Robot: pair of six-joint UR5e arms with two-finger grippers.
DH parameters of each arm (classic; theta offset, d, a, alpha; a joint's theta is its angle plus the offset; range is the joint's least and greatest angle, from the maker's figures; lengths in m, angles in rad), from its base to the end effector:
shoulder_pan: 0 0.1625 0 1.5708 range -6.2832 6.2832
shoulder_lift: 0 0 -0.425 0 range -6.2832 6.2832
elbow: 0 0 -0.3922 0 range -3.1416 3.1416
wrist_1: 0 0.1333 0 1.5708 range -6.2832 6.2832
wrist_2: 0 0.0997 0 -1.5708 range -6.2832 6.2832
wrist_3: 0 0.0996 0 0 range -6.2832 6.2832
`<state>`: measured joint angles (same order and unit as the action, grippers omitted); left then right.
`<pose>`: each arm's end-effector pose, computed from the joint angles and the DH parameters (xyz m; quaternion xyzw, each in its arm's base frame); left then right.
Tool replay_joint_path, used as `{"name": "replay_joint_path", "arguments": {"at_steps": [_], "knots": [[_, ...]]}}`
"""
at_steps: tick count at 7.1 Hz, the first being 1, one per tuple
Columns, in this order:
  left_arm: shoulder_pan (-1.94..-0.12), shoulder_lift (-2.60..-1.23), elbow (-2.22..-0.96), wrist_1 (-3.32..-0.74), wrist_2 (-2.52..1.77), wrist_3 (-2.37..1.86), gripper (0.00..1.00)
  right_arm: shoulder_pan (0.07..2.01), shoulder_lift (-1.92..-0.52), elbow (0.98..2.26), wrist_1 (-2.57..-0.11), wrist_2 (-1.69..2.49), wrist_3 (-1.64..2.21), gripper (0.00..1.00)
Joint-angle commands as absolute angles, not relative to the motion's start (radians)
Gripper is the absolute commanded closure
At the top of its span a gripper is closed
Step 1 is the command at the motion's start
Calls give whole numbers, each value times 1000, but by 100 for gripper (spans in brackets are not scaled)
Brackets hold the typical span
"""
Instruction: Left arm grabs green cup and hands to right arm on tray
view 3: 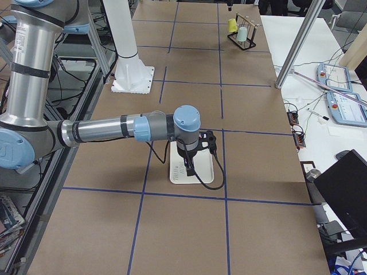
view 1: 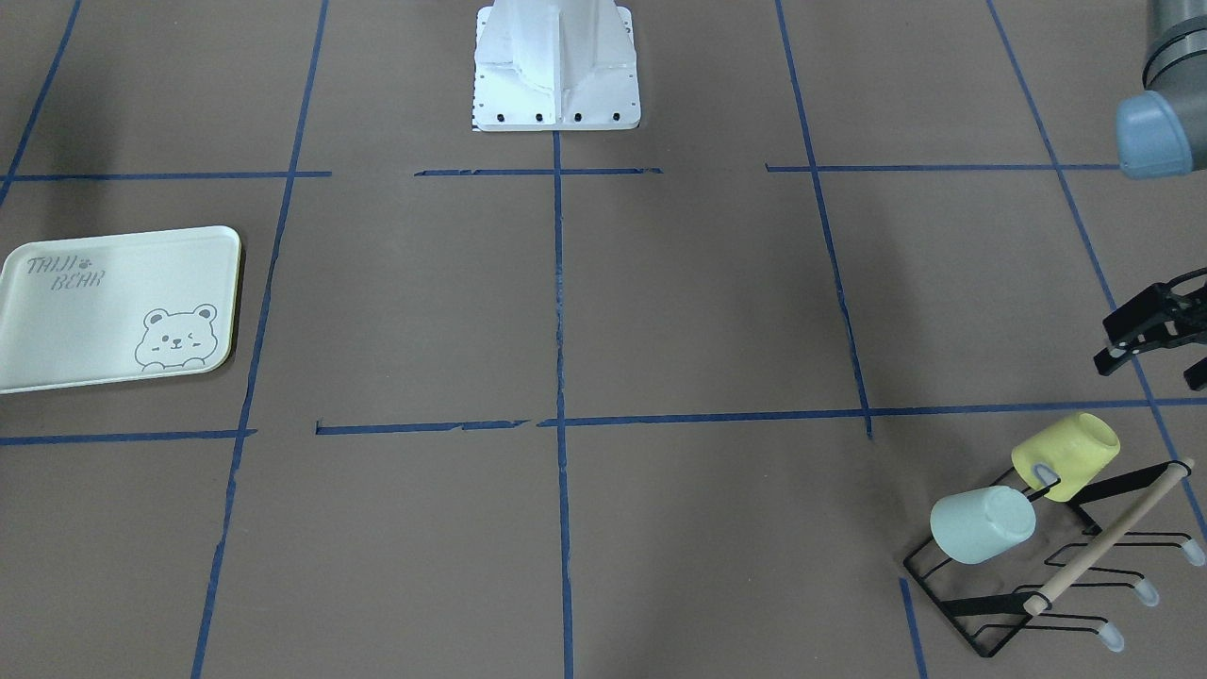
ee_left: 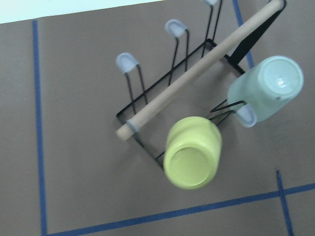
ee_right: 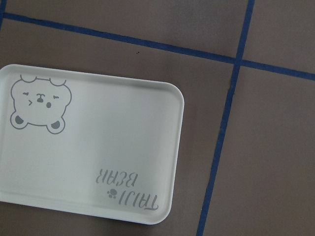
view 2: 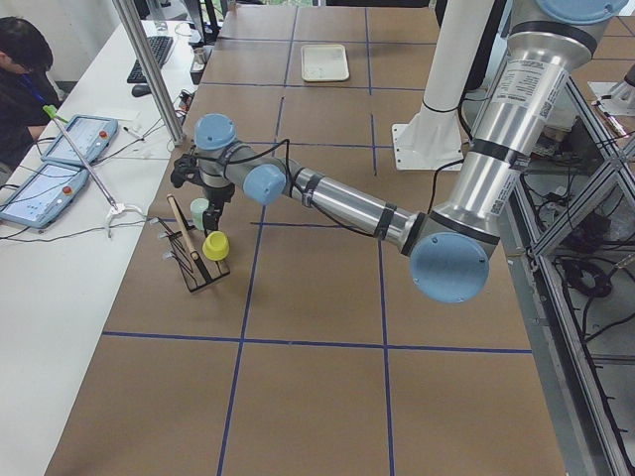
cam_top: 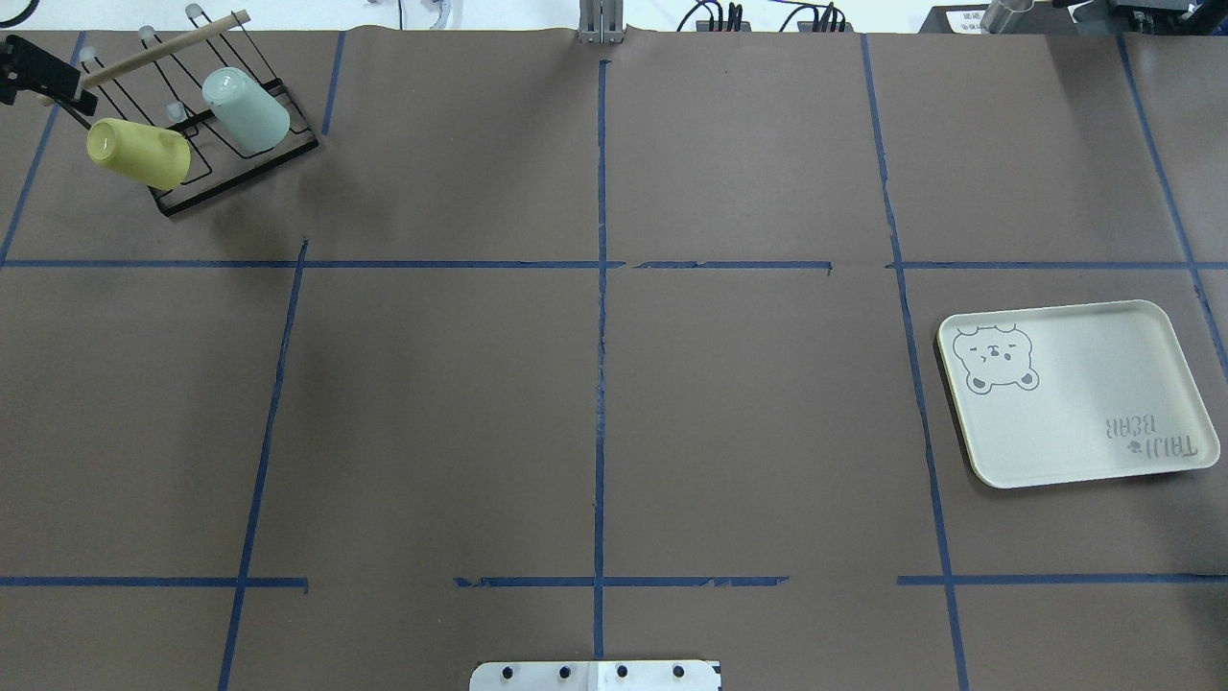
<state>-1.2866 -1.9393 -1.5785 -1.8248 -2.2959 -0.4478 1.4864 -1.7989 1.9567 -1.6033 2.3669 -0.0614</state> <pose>0.1156 -0.6354 0.4163 0.1499 0.4186 0.0369 0.8950 0.0283 -0.4027 0.5715 0.0533 -0.3875 -0.0912 0.9158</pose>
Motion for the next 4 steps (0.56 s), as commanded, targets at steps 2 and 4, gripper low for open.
{"name": "replay_joint_path", "arguments": {"at_steps": [2,4], "knots": [[-1159,-2086,-1475,-1885,-2092,-627,0,1486,-1799,1953,-1603,2367,-61,0],[-1126,-2126,-1351,-1998,-1968,-634,0,1486,-1799,1953,-1603,2368,-61,0]]}}
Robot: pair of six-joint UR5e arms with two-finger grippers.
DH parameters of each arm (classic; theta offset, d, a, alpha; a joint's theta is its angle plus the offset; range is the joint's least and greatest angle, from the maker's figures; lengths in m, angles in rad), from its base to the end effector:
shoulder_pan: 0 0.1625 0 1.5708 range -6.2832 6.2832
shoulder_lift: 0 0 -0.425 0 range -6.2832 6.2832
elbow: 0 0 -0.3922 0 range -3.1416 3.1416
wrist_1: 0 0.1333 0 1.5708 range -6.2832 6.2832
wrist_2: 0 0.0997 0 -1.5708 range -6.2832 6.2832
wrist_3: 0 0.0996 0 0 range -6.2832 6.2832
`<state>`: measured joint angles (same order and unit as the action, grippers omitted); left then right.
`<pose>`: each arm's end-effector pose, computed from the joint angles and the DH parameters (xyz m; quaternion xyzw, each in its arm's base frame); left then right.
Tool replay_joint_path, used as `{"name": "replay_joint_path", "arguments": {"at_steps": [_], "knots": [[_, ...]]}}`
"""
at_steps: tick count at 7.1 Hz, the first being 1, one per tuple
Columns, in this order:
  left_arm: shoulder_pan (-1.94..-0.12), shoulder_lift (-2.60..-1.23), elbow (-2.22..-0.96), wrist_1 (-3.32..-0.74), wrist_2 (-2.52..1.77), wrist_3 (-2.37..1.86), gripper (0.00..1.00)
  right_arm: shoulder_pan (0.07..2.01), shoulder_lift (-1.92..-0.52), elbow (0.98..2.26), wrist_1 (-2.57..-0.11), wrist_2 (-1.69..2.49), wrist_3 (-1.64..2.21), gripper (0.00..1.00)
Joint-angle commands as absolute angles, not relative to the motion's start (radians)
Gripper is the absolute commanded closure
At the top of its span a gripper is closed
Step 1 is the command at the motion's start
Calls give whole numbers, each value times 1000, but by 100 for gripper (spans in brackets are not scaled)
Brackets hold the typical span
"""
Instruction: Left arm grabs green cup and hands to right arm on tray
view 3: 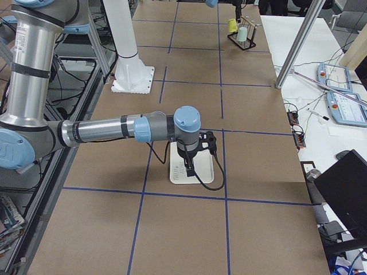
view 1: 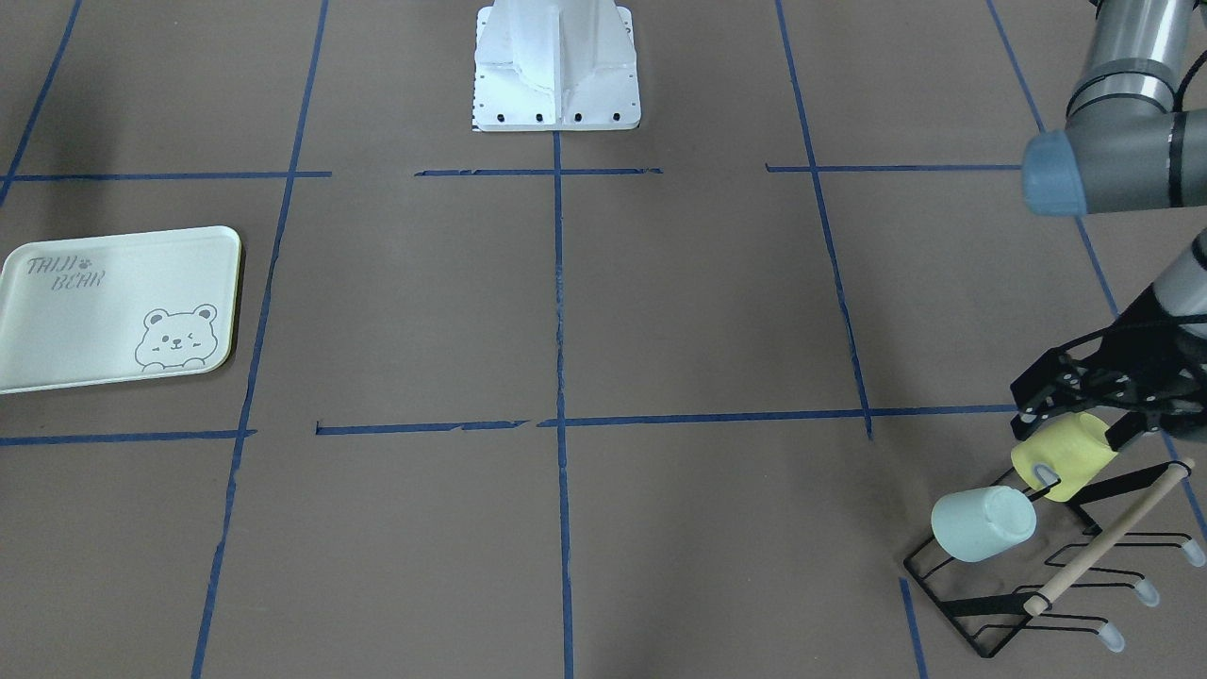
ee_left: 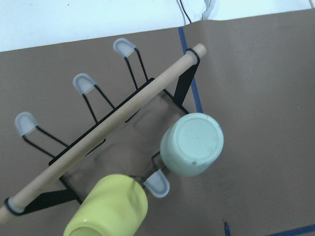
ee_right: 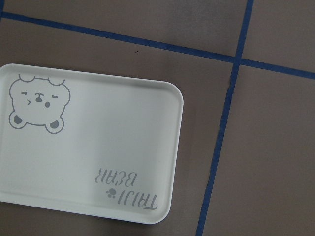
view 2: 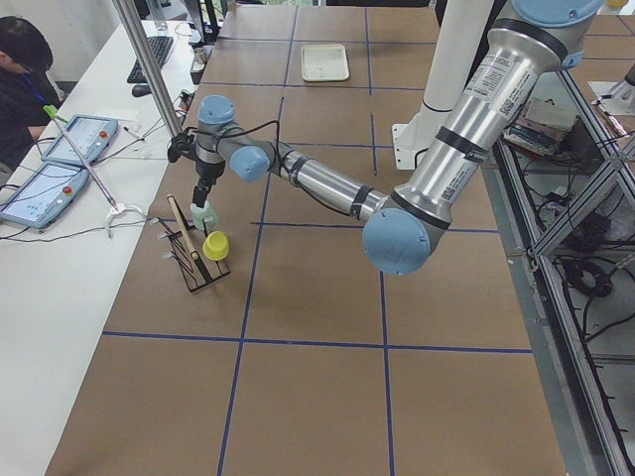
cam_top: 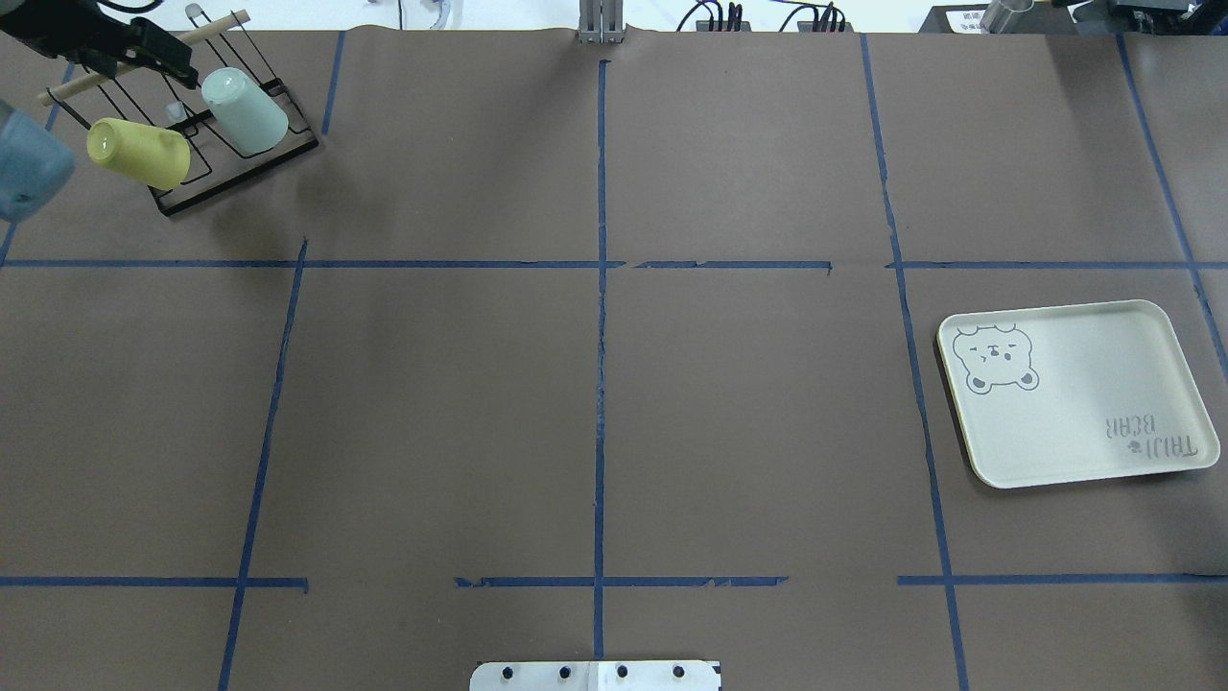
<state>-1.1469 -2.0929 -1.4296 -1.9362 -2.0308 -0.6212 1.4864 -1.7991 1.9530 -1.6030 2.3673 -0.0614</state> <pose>0.2108 -0.6836 0.3829 0.2016 0.3611 -0.0066 0.9104 0.0283 -0.4026 0.5734 0.0516 -0.3877 -0.0905 0.9159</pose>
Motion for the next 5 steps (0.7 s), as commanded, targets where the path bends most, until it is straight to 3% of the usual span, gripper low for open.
{"name": "replay_joint_path", "arguments": {"at_steps": [1,5], "knots": [[-1124,-2144,-1292,-2037,-1968,-653,0,1486,-1799,1953,-1603,2368,-60,0],[-1069,-2157,-1220,-2120,-1968,-733,0,1486,-1799,1948,-1603,2368,-61,0]]}}
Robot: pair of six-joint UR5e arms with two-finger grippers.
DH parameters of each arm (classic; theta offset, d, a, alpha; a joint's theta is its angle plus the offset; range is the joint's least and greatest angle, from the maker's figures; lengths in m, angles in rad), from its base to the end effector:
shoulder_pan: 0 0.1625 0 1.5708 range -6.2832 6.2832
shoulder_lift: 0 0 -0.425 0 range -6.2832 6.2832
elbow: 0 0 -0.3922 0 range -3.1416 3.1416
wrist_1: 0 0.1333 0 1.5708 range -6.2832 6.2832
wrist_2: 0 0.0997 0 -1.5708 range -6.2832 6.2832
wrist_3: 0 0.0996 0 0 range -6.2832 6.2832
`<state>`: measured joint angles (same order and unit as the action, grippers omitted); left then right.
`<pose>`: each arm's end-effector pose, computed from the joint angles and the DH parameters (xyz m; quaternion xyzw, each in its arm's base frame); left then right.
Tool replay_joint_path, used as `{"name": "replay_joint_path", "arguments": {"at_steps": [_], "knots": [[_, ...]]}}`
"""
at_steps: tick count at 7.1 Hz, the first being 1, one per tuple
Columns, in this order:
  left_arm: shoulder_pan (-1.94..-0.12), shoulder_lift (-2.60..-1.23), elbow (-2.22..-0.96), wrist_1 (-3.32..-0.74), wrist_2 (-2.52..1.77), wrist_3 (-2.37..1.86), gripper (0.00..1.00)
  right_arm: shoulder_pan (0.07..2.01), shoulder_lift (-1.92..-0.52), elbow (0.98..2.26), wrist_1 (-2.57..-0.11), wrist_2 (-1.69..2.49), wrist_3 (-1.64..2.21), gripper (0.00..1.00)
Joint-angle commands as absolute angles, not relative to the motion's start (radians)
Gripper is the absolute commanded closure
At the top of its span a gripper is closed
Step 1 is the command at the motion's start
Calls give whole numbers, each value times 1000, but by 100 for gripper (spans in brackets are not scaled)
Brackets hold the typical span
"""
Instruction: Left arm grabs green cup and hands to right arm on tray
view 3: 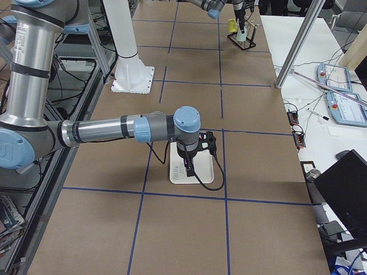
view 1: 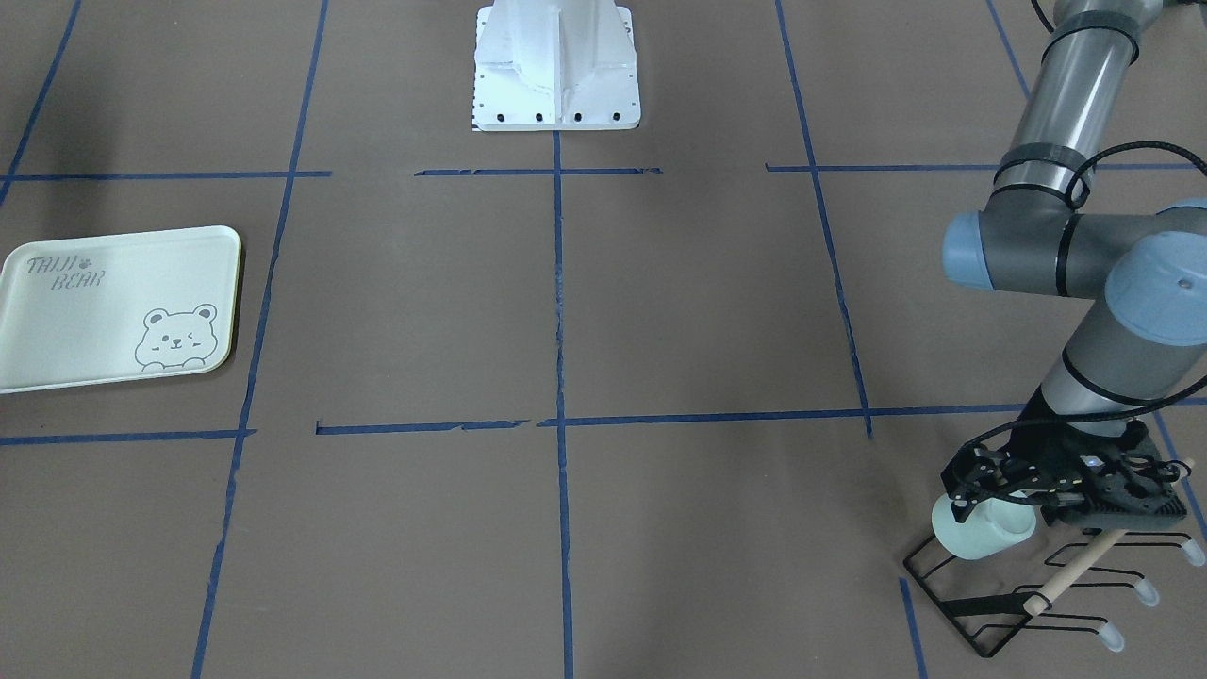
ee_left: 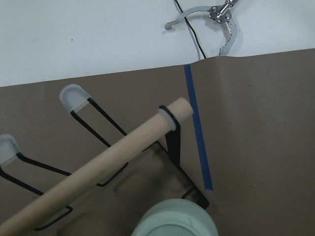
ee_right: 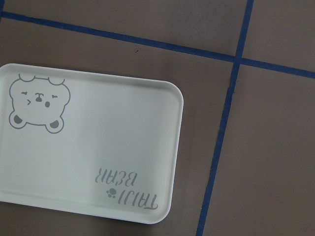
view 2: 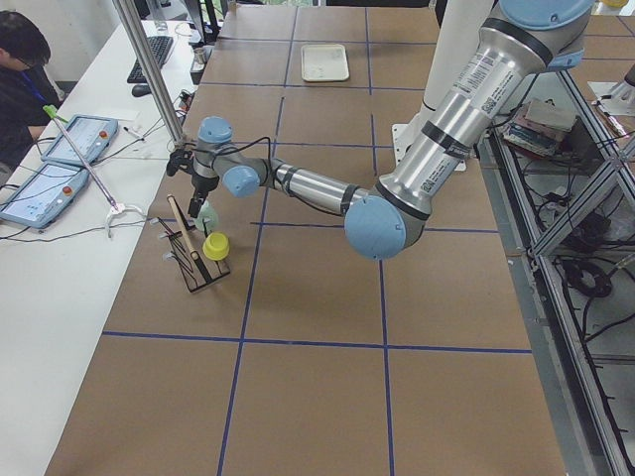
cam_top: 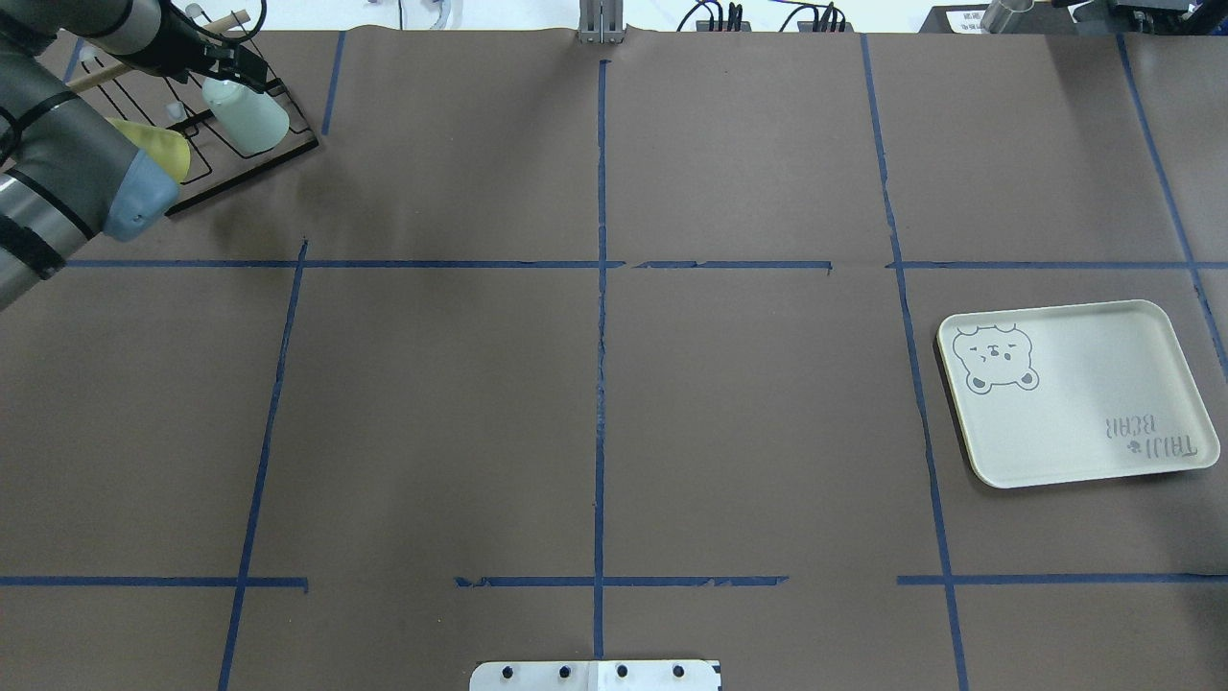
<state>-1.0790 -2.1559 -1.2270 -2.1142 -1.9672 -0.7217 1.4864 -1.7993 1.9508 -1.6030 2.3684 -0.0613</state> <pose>0.2710 -0.7068 0.4176 0.2042 0.3632 -0.0291 0.9086 0.0282 -0.4025 0.5745 0.0505 -0.3882 -0.0900 0.9158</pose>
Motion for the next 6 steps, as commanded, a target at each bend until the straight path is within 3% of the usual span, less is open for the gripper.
{"name": "replay_joint_path", "arguments": {"at_steps": [1,5,6], "knots": [[-1069,-2157,-1212,-2118,-1968,-733,0,1486,-1799,1948,-1603,2368,-61,0],[-1071,-2155,-1206,-2114,-1967,-733,2,1486,-1799,1948,-1603,2368,-61,0],[-1074,-2155,-1206,-2112,-1967,-735,7,1486,-1799,1948,-1603,2368,-61,0]]}}
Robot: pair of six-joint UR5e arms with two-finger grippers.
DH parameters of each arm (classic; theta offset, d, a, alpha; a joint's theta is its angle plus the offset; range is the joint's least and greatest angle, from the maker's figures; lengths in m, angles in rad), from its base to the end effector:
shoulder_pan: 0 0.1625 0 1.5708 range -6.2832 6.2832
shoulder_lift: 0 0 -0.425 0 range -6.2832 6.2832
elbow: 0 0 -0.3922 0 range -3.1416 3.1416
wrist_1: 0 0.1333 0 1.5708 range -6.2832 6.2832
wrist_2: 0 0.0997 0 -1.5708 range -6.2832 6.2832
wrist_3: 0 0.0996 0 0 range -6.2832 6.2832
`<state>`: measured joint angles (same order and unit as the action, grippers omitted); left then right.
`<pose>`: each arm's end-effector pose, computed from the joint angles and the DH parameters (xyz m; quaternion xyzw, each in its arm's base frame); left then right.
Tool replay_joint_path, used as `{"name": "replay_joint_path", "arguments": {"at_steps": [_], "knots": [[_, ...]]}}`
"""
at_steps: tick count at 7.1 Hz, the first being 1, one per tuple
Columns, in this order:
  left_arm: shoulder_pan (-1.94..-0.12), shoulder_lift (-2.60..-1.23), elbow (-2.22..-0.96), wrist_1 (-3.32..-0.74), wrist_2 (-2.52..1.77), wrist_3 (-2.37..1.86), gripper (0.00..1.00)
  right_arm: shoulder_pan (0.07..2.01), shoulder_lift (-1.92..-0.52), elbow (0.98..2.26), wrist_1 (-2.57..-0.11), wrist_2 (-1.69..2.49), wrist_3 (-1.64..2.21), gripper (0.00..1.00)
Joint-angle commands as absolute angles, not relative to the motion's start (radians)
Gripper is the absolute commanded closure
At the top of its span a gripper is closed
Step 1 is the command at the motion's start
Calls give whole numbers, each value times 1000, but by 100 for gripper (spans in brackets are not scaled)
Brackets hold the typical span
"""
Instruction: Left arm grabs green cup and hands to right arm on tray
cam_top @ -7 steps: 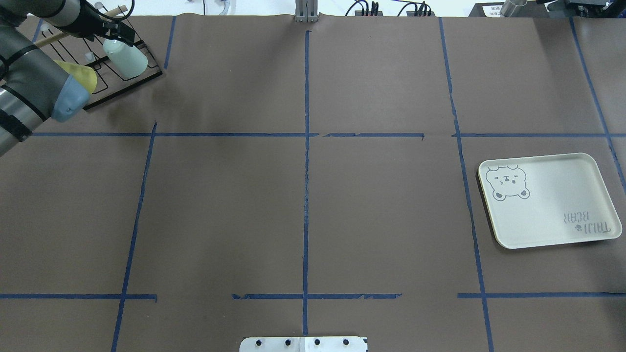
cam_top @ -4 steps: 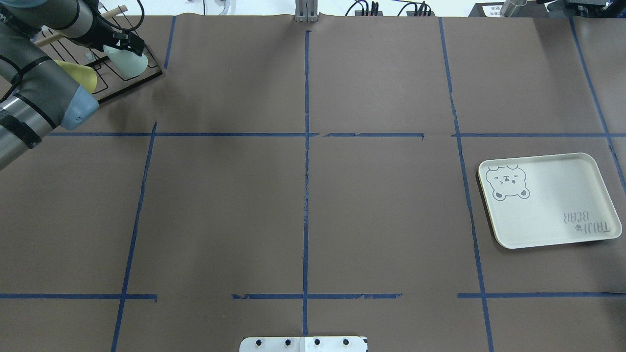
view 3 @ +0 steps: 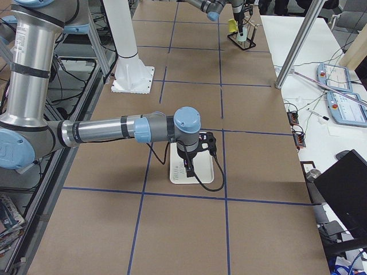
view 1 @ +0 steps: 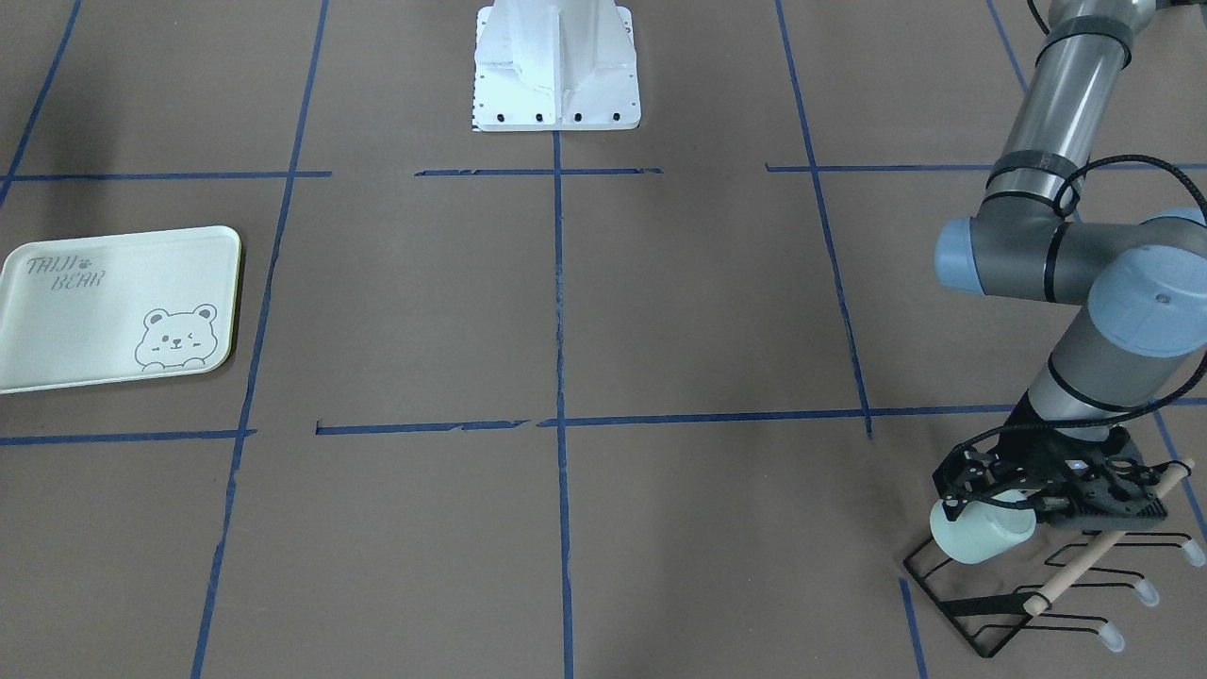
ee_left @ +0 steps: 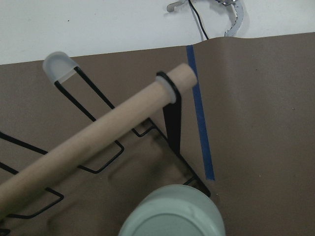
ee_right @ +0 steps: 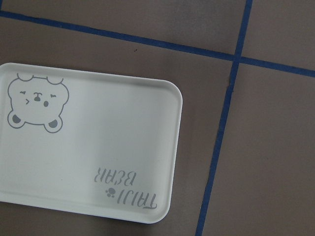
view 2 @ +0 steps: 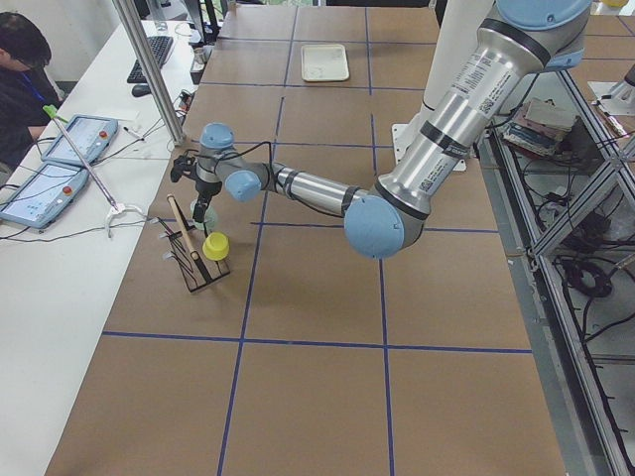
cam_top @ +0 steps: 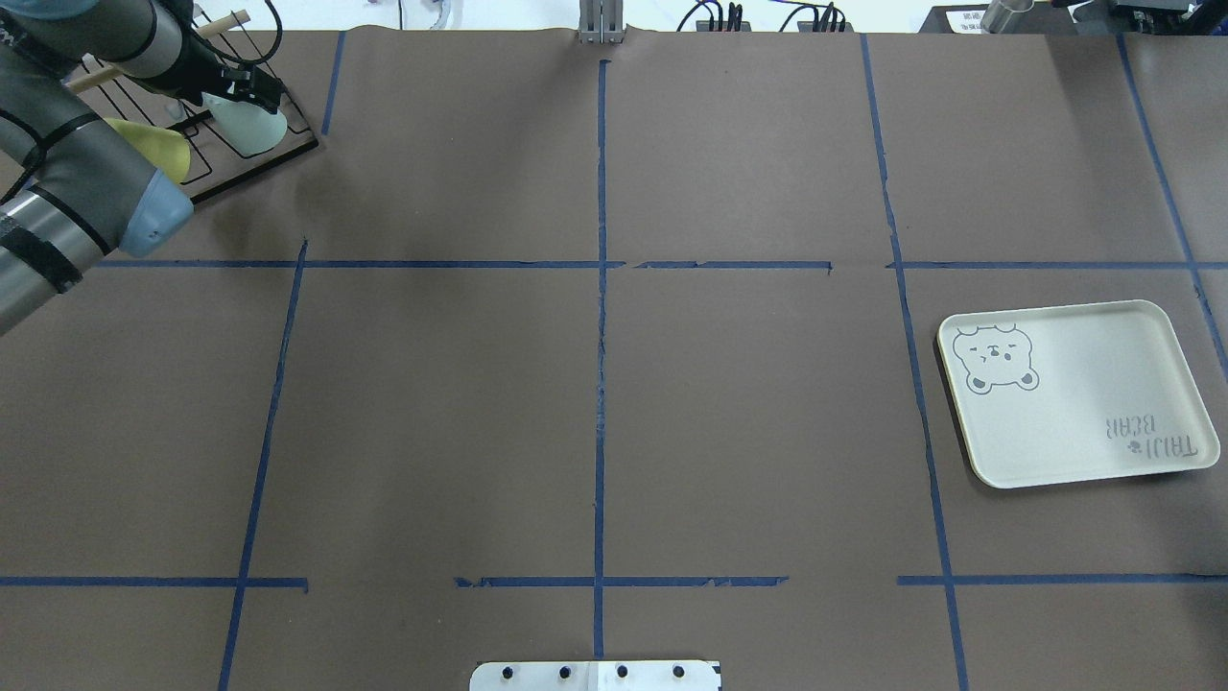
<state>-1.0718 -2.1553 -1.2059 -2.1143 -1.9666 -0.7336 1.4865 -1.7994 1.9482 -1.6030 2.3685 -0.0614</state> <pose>0.2769 -0.7065 0.4290 0.1925 0.3599 -0.0338 0.9123 0.0282 -0.4025 0.5758 0.0492 -0.3883 -0.0895 0.9159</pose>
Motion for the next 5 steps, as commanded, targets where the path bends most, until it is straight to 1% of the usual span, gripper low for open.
{"name": "replay_joint_path", "arguments": {"at_steps": [1,2,3,4,5], "knots": [[-1078,-2155,-1206,-2112,-1967,-764,27,1486,-1799,1948,-1601,2367,-61,0],[-1087,-2155,-1206,-2118,-1968,-778,51,1486,-1799,1948,-1601,2368,-61,0],[-1104,-2157,-1212,-2120,-1970,-776,65,1486,-1799,1948,-1601,2368,-61,0],[-1106,-2157,-1221,-2120,-1973,-776,69,1486,-1799,1948,-1601,2368,-61,0],[-1112,-2157,-1264,-2108,-1976,-778,70,1486,-1799,1948,-1601,2368,-61,0]]}}
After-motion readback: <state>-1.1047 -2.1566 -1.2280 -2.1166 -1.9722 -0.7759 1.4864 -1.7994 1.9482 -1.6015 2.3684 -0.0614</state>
